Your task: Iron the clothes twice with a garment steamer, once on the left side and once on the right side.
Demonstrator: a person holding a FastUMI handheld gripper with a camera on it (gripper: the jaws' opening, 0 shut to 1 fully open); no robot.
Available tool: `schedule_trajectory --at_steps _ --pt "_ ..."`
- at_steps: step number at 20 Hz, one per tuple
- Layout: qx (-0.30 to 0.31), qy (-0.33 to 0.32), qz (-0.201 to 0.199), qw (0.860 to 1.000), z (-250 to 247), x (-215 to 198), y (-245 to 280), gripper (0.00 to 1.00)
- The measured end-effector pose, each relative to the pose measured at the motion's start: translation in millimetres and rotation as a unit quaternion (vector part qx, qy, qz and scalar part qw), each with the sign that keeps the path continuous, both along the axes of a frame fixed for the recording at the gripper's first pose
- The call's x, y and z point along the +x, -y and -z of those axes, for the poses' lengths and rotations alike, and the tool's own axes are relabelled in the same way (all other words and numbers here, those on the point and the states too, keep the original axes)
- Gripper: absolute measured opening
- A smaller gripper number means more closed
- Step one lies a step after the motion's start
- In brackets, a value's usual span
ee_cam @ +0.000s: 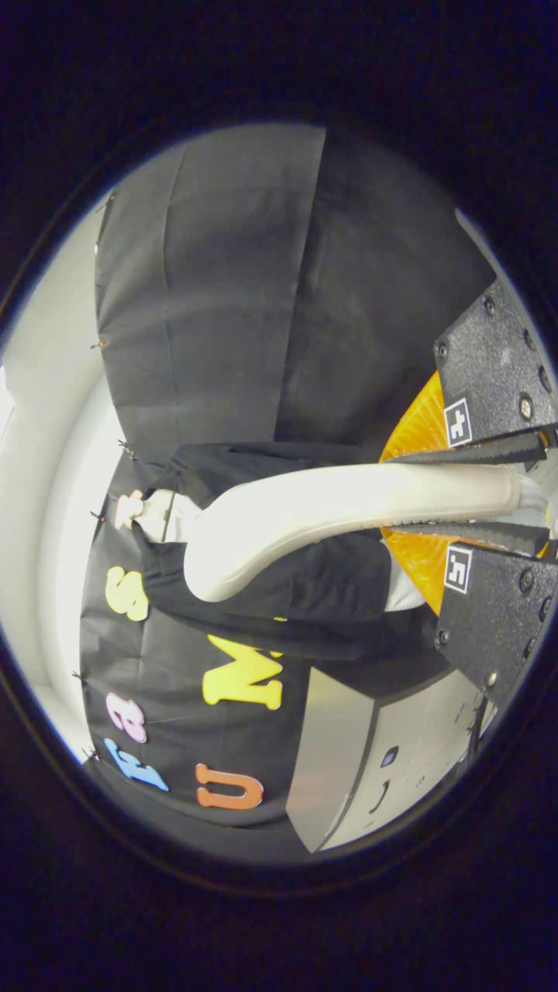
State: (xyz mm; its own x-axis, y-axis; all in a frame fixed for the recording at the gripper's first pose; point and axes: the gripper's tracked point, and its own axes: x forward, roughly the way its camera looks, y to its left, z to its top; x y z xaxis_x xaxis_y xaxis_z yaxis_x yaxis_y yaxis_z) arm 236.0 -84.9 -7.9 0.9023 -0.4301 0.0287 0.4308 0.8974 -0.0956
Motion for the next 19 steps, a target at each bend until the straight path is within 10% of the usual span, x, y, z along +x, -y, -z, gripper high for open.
schedule_trajectory --at_steps 19 --pt "0.004 0.085 -0.162 0.983 -67 -30 -41 0.33"
